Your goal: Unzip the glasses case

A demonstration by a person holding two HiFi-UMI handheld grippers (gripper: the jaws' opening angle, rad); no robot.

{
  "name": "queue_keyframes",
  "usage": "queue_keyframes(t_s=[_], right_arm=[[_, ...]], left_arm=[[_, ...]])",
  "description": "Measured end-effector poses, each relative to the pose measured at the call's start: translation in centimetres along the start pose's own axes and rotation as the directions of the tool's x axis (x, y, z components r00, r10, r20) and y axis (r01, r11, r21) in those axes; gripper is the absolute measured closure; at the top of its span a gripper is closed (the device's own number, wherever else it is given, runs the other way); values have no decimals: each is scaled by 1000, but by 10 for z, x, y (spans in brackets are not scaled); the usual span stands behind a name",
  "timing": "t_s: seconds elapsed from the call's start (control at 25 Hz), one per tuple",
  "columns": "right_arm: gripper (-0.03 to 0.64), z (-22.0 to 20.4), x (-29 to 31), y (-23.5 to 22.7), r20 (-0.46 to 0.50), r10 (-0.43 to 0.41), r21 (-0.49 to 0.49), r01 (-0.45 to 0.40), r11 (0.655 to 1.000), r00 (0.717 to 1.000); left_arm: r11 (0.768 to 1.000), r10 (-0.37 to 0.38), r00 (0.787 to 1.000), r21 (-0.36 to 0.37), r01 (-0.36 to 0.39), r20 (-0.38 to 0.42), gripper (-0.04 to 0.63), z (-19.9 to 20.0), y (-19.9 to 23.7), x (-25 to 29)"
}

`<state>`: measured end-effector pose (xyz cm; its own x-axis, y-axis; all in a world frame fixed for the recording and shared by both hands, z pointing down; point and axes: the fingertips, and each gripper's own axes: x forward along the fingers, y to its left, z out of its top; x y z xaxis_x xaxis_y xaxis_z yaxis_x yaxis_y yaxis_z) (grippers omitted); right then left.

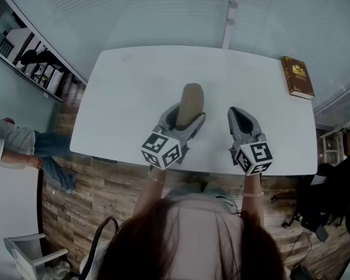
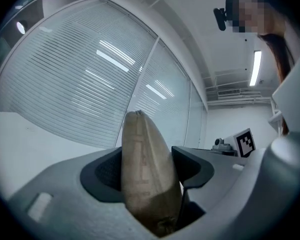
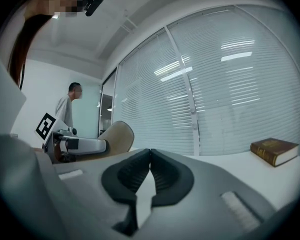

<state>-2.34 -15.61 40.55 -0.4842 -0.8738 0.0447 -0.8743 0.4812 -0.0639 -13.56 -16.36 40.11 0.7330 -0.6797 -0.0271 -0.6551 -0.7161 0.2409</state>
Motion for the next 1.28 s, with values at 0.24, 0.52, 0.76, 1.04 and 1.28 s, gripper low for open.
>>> queue_keyframes(t_s=[0.24,0.52,0.76,1.04,1.28], right_arm=[[614,1,-11,-12,-5,-10,-11,10,1000,1000],[614,6,-31,-24,0,-1,-22,1,1000,1000],[614,8,-47,-30,1,19,-23,-19,1000,1000],[614,8,-62,-28,-9,66,-30,-67,997,998],[614,7,-77,-29,-5,74,-30,-74,997,997]], left_arm=[[999,28,1000,40,-28,-1,305,0,-10,5],[996,72,997,61,-72,10,305,3,-27,9],[993,94,995,70,-96,31,305,7,-46,6],[989,112,993,91,-115,40,305,8,-68,1],[985,137,990,99,-140,39,305,5,-81,-8]])
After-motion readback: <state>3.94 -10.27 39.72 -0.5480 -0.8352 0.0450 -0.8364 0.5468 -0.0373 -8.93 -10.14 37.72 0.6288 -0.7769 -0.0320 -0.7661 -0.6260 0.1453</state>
